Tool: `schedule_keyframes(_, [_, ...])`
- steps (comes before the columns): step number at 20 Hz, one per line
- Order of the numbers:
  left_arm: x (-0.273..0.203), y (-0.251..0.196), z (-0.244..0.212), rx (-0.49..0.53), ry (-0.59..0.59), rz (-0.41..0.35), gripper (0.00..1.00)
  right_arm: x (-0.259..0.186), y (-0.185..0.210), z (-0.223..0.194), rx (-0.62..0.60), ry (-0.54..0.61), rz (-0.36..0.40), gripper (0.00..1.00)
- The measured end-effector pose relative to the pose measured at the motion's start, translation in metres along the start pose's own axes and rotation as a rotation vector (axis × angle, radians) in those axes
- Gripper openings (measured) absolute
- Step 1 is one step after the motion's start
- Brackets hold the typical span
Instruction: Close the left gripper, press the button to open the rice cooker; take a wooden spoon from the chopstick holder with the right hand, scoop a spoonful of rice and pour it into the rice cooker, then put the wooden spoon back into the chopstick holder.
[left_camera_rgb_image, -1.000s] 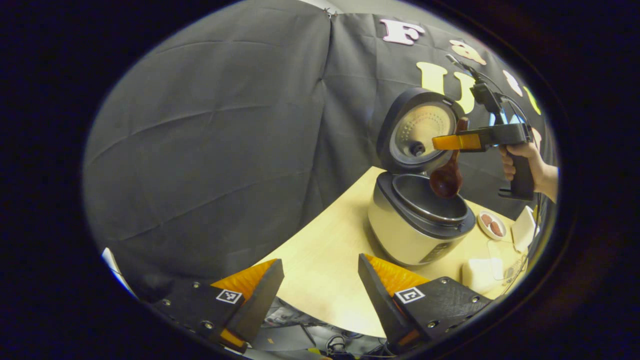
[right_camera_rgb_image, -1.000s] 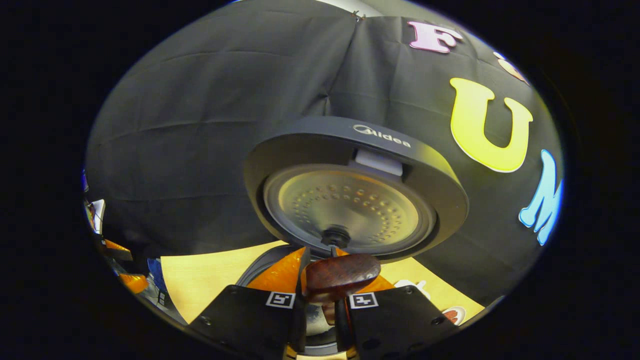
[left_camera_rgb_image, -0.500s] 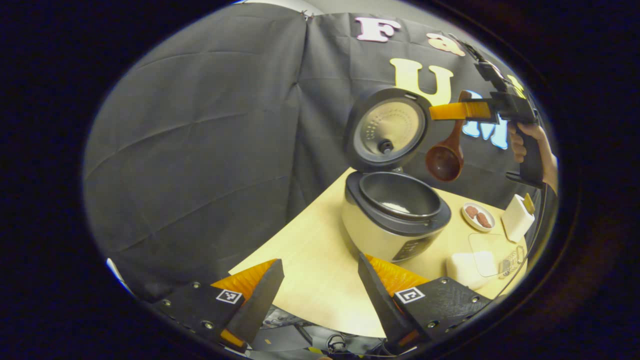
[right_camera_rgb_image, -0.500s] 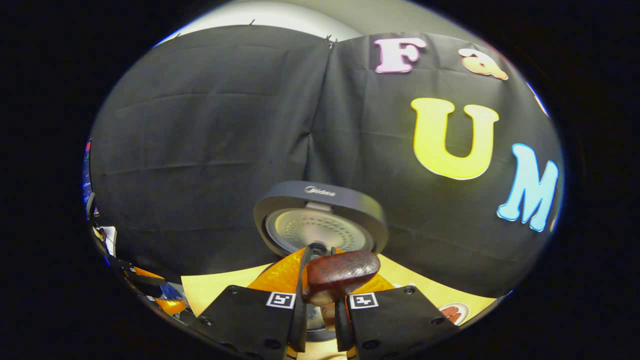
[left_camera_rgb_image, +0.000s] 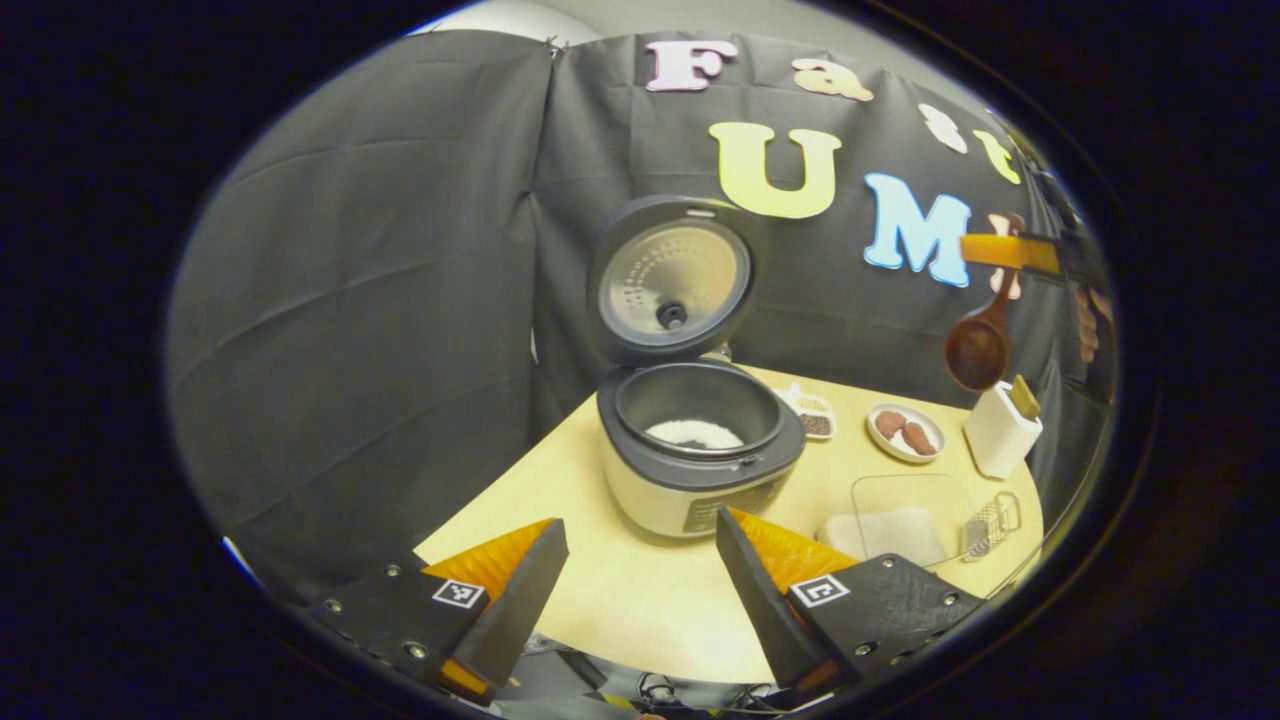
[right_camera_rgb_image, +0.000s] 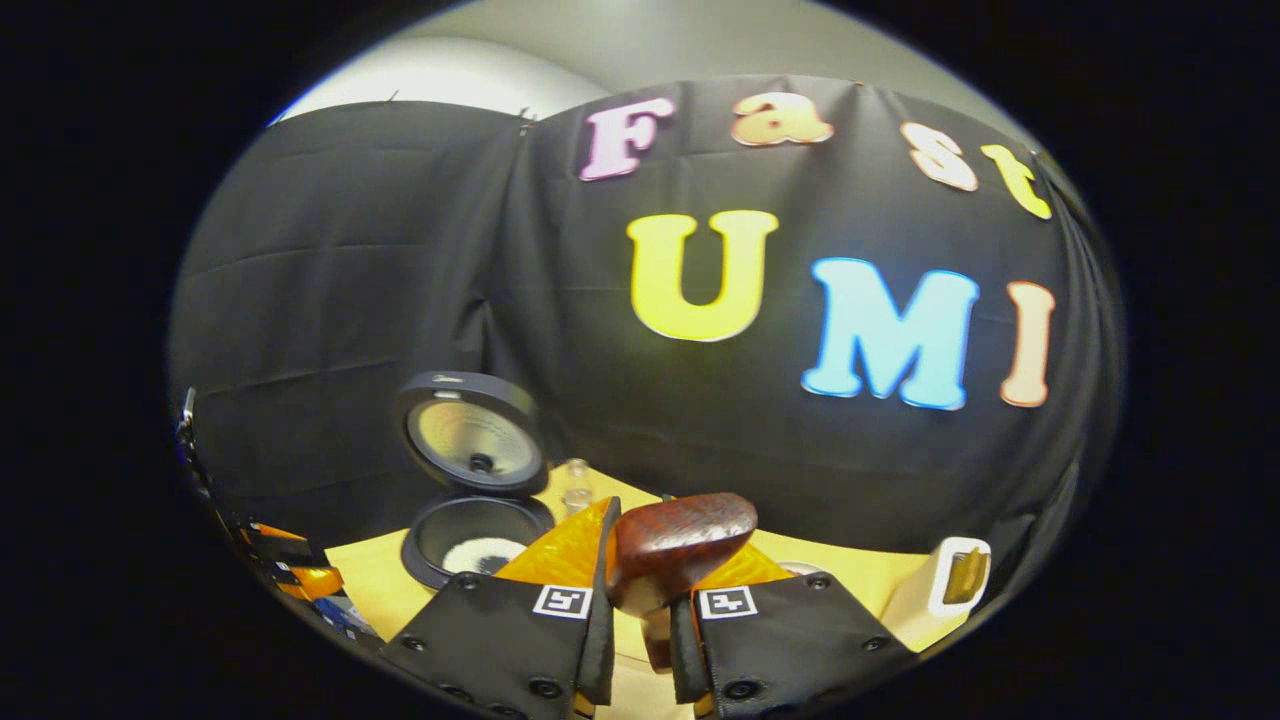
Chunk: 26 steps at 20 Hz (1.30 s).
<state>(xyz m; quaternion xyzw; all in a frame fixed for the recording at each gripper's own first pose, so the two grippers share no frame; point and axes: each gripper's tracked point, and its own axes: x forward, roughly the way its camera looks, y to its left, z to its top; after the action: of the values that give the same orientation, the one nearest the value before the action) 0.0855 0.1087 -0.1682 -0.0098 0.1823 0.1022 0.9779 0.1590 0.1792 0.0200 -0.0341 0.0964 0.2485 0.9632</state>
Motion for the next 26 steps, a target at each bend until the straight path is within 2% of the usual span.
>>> schedule_keyframes(2, [-0.006,-0.022,0.013,0.023,-0.019,-0.012,0.94,-0.028,-0.049,-0.017,0.073,0.02,-0.074,0.25])
schedule_keyframes(6, [-0.018,-0.065,0.03,0.078,-0.043,-0.032,0.94,-0.07,-0.134,-0.066,0.234,0.064,-0.226,0.25])
schedule_keyframes(11, [-0.039,-0.127,0.037,0.099,-0.052,-0.086,0.95,-0.099,-0.192,-0.137,0.528,0.097,-0.334,0.25])
schedule_keyframes(17, [-0.065,-0.182,0.026,0.19,-0.049,-0.138,0.95,-0.102,-0.2,-0.22,0.729,0.152,-0.36,0.25])
schedule_keyframes(18, [-0.069,-0.186,0.025,0.209,-0.051,-0.141,0.95,-0.099,-0.198,-0.232,0.755,0.158,-0.363,0.22])
schedule_keyframes(19, [-0.072,-0.19,0.023,0.227,-0.051,-0.142,0.95,-0.095,-0.197,-0.241,0.778,0.166,-0.365,0.25])
schedule_keyframes(20, [-0.074,-0.191,0.021,0.247,-0.05,-0.141,0.95,-0.092,-0.195,-0.251,0.793,0.175,-0.367,0.22])
schedule_keyframes(21, [-0.076,-0.19,0.022,0.278,-0.061,-0.13,0.94,-0.089,-0.195,-0.26,0.8,0.185,-0.371,0.25])
schedule_keyframes(23, [-0.08,-0.183,0.033,0.344,-0.101,-0.1,0.93,-0.083,-0.192,-0.274,0.816,0.203,-0.38,0.25])
schedule_keyframes(26, [-0.089,-0.184,0.035,0.357,-0.117,-0.108,0.94,-0.074,-0.187,-0.293,0.827,0.224,-0.402,0.25])
